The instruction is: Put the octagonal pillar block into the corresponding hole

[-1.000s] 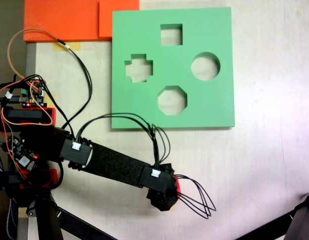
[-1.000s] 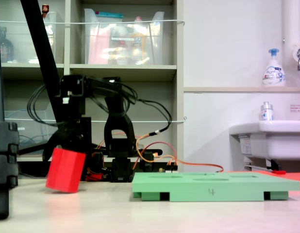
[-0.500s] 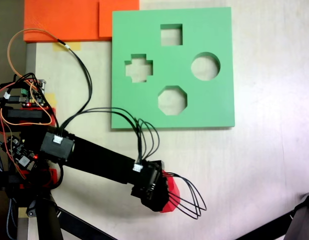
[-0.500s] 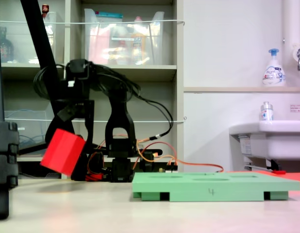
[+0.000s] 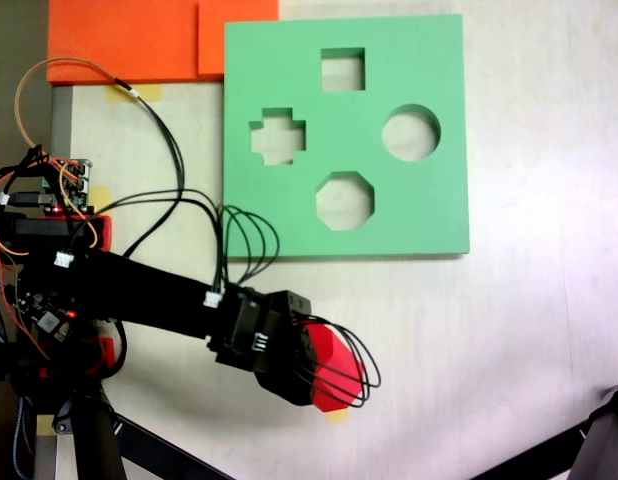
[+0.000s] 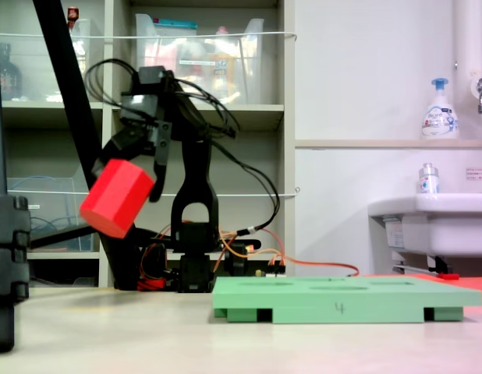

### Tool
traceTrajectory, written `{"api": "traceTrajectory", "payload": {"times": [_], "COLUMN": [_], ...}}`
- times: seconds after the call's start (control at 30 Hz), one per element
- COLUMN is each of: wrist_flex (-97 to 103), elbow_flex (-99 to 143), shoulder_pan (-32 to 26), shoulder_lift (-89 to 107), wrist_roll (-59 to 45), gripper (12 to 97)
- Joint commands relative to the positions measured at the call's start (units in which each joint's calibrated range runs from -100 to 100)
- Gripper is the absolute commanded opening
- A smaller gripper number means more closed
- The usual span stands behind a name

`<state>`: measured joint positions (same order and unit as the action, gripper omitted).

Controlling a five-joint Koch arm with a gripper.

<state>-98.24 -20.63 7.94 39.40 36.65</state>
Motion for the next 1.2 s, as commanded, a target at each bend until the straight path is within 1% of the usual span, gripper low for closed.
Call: {"api": "traceTrajectory", "payload": {"times": [0.0, 0.33, 0.37, 0.47, 0.87, 1.17], "wrist_flex": [-1.8, -1.8, -1.8, -1.8, -1.8, -1.8], "elbow_flex": [-1.6, -5.8, -6.6, -6.9, -7.2, -7.2], "shoulder_pan": [-2.0, -11.0, -12.7, -14.7, -20.6, -21.4], "shoulder_lift": [4.0, 6.0, 6.0, 6.0, 6.0, 6.0], "wrist_roll": [1.7, 7.5, 8.4, 9.4, 12.2, 12.8], "gripper": [38.5, 38.5, 38.5, 38.5, 38.5, 38.5]}}
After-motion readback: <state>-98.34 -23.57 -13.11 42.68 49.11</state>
